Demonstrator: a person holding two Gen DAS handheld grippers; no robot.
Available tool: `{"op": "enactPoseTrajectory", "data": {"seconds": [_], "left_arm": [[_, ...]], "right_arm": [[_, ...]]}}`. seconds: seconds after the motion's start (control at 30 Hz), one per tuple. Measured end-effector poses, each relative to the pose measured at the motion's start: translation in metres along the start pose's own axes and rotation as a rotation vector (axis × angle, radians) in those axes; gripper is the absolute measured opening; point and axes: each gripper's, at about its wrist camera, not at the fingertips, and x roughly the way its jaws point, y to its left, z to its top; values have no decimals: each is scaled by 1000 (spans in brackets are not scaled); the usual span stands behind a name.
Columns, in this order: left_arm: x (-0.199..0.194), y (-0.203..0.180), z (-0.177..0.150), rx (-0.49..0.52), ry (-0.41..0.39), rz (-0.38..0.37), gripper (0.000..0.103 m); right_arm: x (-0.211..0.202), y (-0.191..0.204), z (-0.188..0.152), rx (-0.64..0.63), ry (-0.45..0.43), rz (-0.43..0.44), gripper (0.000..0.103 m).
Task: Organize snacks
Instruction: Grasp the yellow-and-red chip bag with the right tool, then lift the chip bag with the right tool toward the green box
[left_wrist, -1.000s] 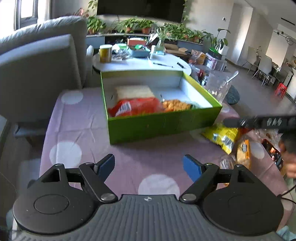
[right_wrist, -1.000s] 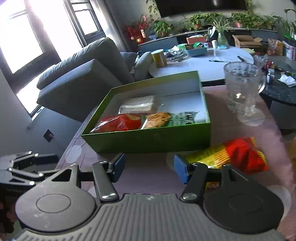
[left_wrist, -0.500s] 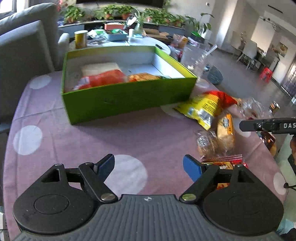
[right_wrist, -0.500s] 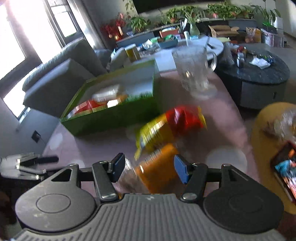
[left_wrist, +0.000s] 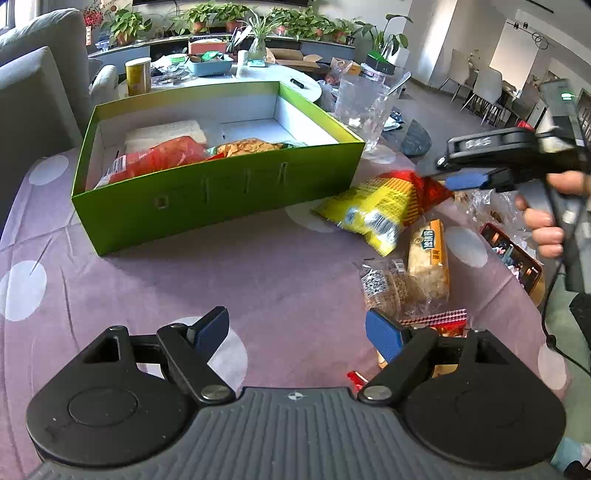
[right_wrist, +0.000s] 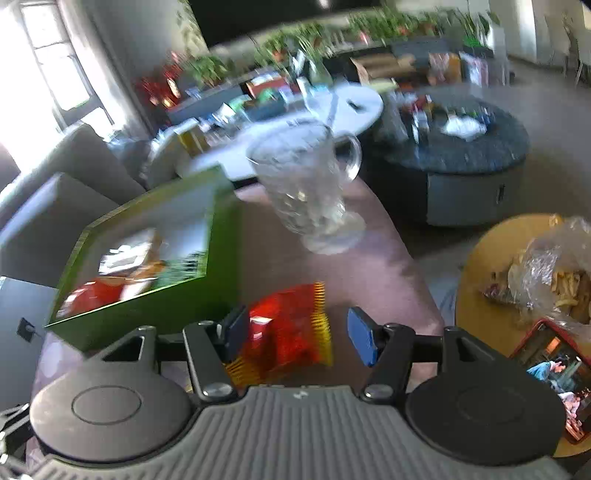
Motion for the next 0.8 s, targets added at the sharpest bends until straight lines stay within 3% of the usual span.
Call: {"op": "enactPoseTrajectory", "data": {"seconds": [0.07, 0.17, 0.57, 0.8], "left_arm": [[1, 3, 1, -9, 2, 9, 79], [2, 9, 3, -35, 2, 22, 79], [-10, 42, 8, -173, -46, 51, 80], [2, 50, 6, -193, -15, 62, 80]], "right_arm": [[18, -6, -1, 22, 57, -8, 76], [24, -4, -8, 20, 76, 37, 76], [27, 76, -44, -194, 171, 212, 73], [26, 93, -59, -206, 209, 289, 73]]}}
